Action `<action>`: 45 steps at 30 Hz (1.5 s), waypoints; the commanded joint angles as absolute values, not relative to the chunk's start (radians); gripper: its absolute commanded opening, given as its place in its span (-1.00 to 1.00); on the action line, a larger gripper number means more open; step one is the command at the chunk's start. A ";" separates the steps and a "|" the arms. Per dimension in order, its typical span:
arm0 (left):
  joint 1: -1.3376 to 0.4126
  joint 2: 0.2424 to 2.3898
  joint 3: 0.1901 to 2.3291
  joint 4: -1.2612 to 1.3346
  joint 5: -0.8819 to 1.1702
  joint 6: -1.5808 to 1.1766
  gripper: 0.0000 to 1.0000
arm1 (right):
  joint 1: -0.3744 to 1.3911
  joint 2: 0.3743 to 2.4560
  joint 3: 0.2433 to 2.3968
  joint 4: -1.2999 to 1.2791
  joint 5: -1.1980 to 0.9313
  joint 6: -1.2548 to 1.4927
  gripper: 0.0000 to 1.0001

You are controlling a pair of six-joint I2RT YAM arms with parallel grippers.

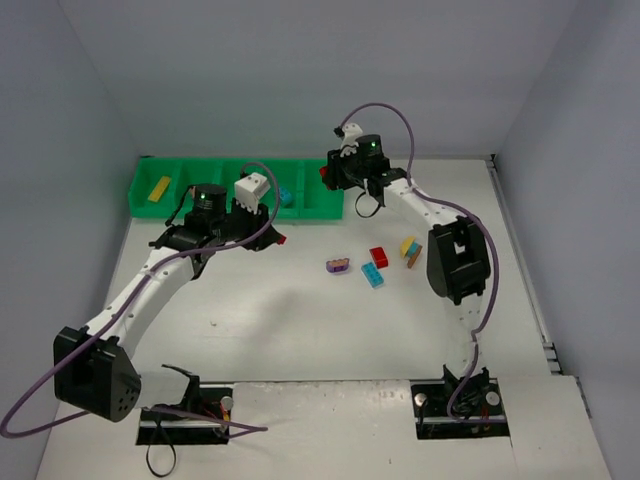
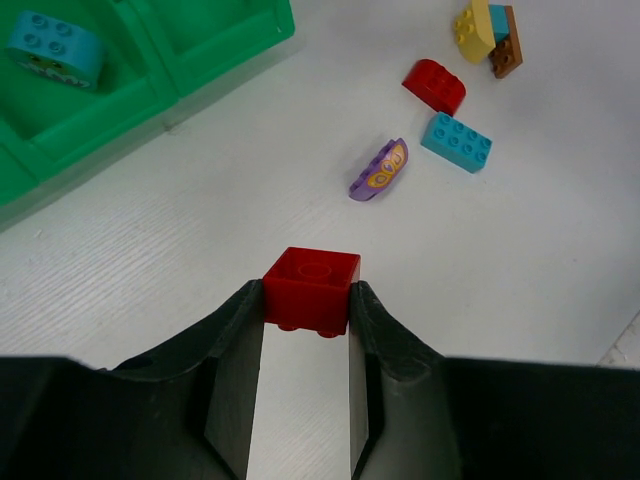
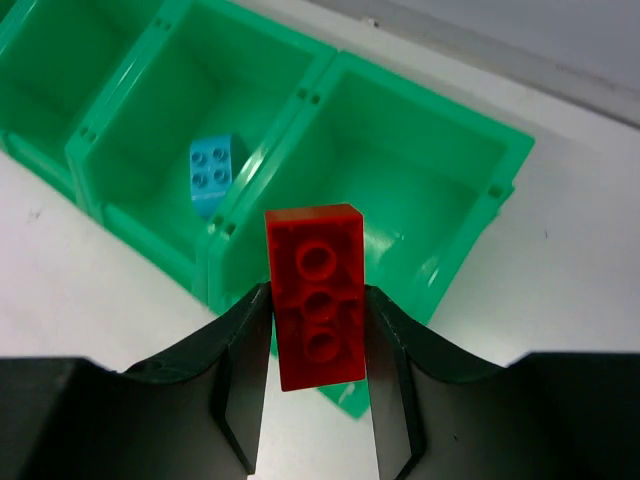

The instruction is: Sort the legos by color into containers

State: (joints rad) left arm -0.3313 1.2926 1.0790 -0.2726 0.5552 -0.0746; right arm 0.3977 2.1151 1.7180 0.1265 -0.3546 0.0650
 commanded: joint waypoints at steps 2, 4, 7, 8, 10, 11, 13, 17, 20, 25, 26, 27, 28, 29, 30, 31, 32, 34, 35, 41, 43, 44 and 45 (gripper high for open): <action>-0.325 1.246 1.080 -0.201 0.471 -0.132 -1.00 | 0.422 2.204 1.885 0.212 -0.308 0.089 -0.20; -0.327 1.239 1.071 -0.187 0.450 -0.149 -1.00 | 0.422 2.239 1.922 0.212 -0.295 0.094 0.09; -0.330 1.247 1.077 -0.157 0.423 -0.166 -1.00 | 0.417 2.247 1.939 0.213 -0.294 0.081 0.43; -0.331 1.262 1.094 -0.143 0.417 -0.167 -1.00 | 0.416 2.246 1.944 0.213 -0.299 0.077 0.54; -0.333 1.282 1.117 -0.135 0.411 -0.167 -1.00 | 0.411 2.227 1.945 0.199 -0.304 0.068 0.64; -0.334 1.305 1.129 -0.126 0.400 -0.167 -1.00 | 0.408 2.212 1.942 0.190 -0.302 0.067 0.64; -0.342 1.330 1.172 -0.103 0.387 -0.167 -1.00 | 0.393 2.143 1.892 0.187 -0.288 0.089 0.64; -0.388 1.435 1.293 -0.055 0.322 -0.157 -1.00 | 0.371 1.934 1.731 0.187 -0.242 0.142 0.64; -0.425 1.541 1.377 -0.028 0.247 -0.141 -1.00 | 0.365 1.807 1.547 0.180 -0.155 0.208 0.64; -0.477 1.744 1.569 0.046 0.135 -0.127 -1.00 | 0.350 1.545 1.298 0.085 -0.063 0.316 0.64; -0.479 1.776 1.598 0.049 0.118 -0.129 -1.00 | 0.350 1.507 1.270 0.045 -0.054 0.321 0.64; -0.480 1.805 1.629 0.051 0.097 -0.141 -1.00 | 0.350 1.437 1.243 0.029 -0.048 0.328 0.64; -0.482 1.865 1.688 0.060 0.092 -0.141 -0.93 | 0.350 1.401 1.215 0.017 -0.045 0.328 0.64; -0.485 1.896 1.718 0.061 0.084 -0.140 -0.81 | 0.350 1.331 1.160 0.005 -0.043 0.330 0.64; -0.488 1.923 1.748 0.057 0.077 -0.135 -0.79 | 0.350 1.294 1.134 -0.017 -0.044 0.337 0.64; -0.489 1.981 1.782 0.051 0.075 -0.133 -0.78 | 0.350 1.263 1.109 -0.032 -0.048 0.342 0.64; -0.489 2.012 1.851 0.040 0.072 -0.129 -0.76 | 0.350 1.202 1.065 -0.050 -0.055 0.347 0.64; -0.491 2.093 1.922 0.002 0.046 -0.123 -0.66 | 0.350 1.151 1.025 -0.069 -0.061 0.359 0.64; -0.491 2.118 1.983 -0.024 0.034 -0.117 -0.55 | 0.350 1.108 1.008 -0.086 -0.063 0.360 0.64; -0.489 2.187 2.079 -0.067 0.031 -0.078 0.28 | 0.348 1.005 0.881 -0.092 -0.112 0.354 0.64; -0.491 2.177 2.072 -0.077 0.054 -0.072 0.34 | 0.348 0.990 0.867 -0.094 -0.106 0.351 0.64; -0.492 2.152 2.059 -0.084 0.067 -0.066 0.37 | 0.348 0.991 0.861 -0.094 -0.104 0.348 0.64; -0.492 2.135 2.039 -0.086 0.083 -0.061 0.37 | 0.348 0.991 0.859 -0.092 -0.107 0.345 0.64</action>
